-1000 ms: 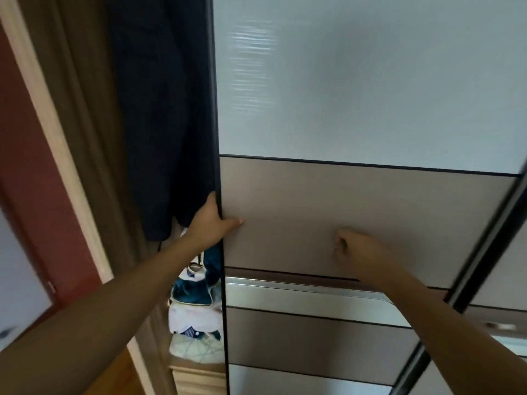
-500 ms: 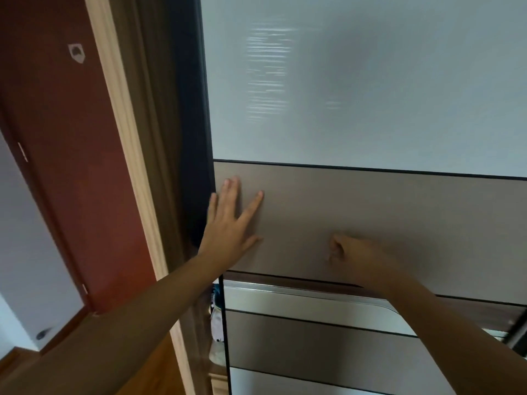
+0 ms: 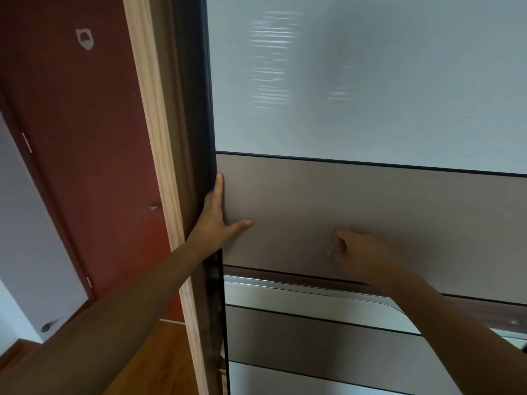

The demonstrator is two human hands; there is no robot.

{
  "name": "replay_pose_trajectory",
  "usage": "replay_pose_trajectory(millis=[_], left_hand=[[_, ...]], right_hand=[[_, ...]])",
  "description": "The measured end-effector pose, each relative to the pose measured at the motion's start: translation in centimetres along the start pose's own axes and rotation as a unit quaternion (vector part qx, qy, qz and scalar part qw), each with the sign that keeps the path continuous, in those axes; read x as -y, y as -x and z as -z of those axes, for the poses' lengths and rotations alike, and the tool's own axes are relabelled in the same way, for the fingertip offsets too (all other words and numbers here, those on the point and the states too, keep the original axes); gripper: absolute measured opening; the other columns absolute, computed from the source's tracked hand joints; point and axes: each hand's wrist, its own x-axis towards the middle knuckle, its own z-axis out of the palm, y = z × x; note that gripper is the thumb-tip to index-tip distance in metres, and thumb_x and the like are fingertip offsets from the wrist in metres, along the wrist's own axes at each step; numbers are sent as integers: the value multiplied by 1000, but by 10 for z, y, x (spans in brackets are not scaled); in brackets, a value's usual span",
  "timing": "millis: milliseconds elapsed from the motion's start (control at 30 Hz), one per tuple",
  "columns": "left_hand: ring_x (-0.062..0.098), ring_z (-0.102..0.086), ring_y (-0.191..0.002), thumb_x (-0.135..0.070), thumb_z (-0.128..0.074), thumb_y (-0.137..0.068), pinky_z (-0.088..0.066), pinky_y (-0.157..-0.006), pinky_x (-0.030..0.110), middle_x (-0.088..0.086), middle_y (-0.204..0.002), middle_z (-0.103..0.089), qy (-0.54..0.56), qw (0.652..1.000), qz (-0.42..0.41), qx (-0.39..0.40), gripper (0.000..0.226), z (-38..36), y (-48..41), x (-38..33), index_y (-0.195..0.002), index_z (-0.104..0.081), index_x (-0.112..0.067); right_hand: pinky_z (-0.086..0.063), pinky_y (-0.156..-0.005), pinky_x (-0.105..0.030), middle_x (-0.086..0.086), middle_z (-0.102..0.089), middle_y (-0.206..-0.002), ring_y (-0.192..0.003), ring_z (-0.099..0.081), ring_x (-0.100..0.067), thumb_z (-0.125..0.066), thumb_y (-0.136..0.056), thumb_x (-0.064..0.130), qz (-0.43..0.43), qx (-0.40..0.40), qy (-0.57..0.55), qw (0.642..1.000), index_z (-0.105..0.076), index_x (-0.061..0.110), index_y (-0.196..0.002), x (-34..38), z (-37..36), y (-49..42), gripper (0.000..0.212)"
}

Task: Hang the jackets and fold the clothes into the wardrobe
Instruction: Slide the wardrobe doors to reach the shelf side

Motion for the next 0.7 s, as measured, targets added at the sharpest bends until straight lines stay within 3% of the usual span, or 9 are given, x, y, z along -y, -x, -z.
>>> replay_pose_trajectory(millis=[100, 200, 300, 533, 700], left_hand=[[32, 9, -155, -54, -79, -77, -17, -124, 51, 7, -166, 25, -191, 976, -56, -92, 124, 0, 4, 0, -156, 15, -45], [42, 7, -154, -49, -80, -78, -17, -123, 58, 29, -165, 9, -381, 896, -188, -133, 115, 3, 2, 0, -163, -8, -19], [40, 5, -155, -45, -79, -80, -8, -124, 59, 26, -166, 4, -482, 844, -210, -108, 112, 4, -2, -1, -162, -9, -16], [40, 4, -155, -35, -77, -85, -10, -125, 56, 28, -165, 6, -506, 839, -169, -107, 109, 5, 2, 2, -162, -4, -11], [44, 0, -154, -11, -78, -83, -13, -125, 53, 32, -164, 5, -502, 844, -166, -92, 105, 21, 5, 6, -161, -7, -4]], right_hand=[[-48, -71, -34, 5, -59, -76, -76, -56, -23, -60, -93, 42, 2, -5, -4, 1000, -45, 24, -84, 5, 1, 0, 25], [-53, -74, -35, 3, -61, -76, -77, -59, -24, -58, -94, 44, 2, -8, 26, 1000, -45, 24, -84, 10, 1, 1, 26], [-54, -79, -37, 1, -65, -82, -81, -61, -26, -56, -94, 46, 0, -5, 34, 999, -49, 24, -89, 15, 3, 0, 24], [-53, -77, -36, 1, -65, -85, -84, -61, -27, -56, -94, 47, 17, 2, 49, 999, -49, 24, -93, 27, -1, -2, 25], [-53, -78, -37, -3, -65, -90, -90, -63, -31, -57, -93, 42, 43, 15, 33, 998, -47, 22, -97, 41, -7, -5, 23]])
